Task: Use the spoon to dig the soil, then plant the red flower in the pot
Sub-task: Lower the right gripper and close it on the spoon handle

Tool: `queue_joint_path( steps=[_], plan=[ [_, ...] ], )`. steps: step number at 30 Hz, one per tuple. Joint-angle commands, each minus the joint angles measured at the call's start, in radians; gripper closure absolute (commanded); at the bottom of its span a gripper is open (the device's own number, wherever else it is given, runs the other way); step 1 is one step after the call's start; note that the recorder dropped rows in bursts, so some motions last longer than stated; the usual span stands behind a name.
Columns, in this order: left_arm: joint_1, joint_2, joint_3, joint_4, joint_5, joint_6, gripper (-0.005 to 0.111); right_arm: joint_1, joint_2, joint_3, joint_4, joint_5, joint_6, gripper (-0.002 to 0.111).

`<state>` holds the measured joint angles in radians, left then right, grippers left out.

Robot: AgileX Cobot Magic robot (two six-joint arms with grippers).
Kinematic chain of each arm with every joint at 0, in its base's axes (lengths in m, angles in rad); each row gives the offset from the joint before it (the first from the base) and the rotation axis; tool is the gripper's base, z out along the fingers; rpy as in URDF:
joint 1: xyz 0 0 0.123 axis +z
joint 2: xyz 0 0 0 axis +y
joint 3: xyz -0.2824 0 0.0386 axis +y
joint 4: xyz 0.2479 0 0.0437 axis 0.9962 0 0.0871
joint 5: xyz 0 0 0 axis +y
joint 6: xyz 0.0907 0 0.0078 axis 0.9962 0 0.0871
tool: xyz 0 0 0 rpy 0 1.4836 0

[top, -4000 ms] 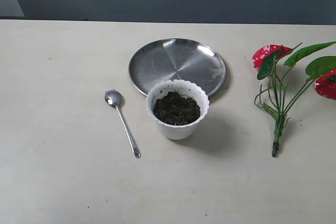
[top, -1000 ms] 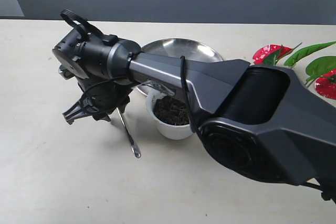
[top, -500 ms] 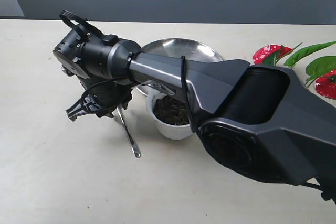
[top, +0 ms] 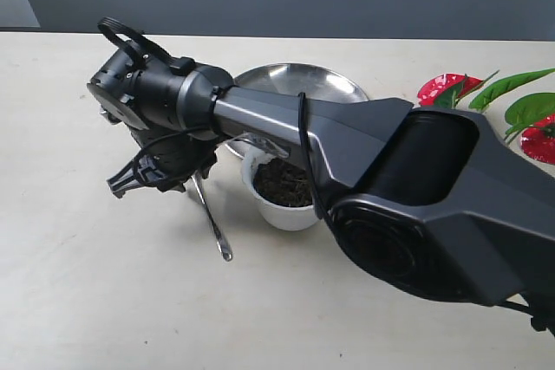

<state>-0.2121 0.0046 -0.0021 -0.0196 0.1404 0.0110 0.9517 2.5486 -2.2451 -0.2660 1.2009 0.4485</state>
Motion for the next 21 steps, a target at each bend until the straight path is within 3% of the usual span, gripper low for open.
queue_joint_path(
  steps=[1,21],
  plan=[
    [-0.007,-0.005,0.002,0.004,-0.013,0.0,0.106,-0.021,-0.008,-0.005,0.013,-0.008,0.001,0.073],
    [-0.007,-0.005,0.002,0.004,-0.013,0.0,0.106,-0.035,0.042,-0.005,0.061,0.001,0.023,0.073]
  ],
)
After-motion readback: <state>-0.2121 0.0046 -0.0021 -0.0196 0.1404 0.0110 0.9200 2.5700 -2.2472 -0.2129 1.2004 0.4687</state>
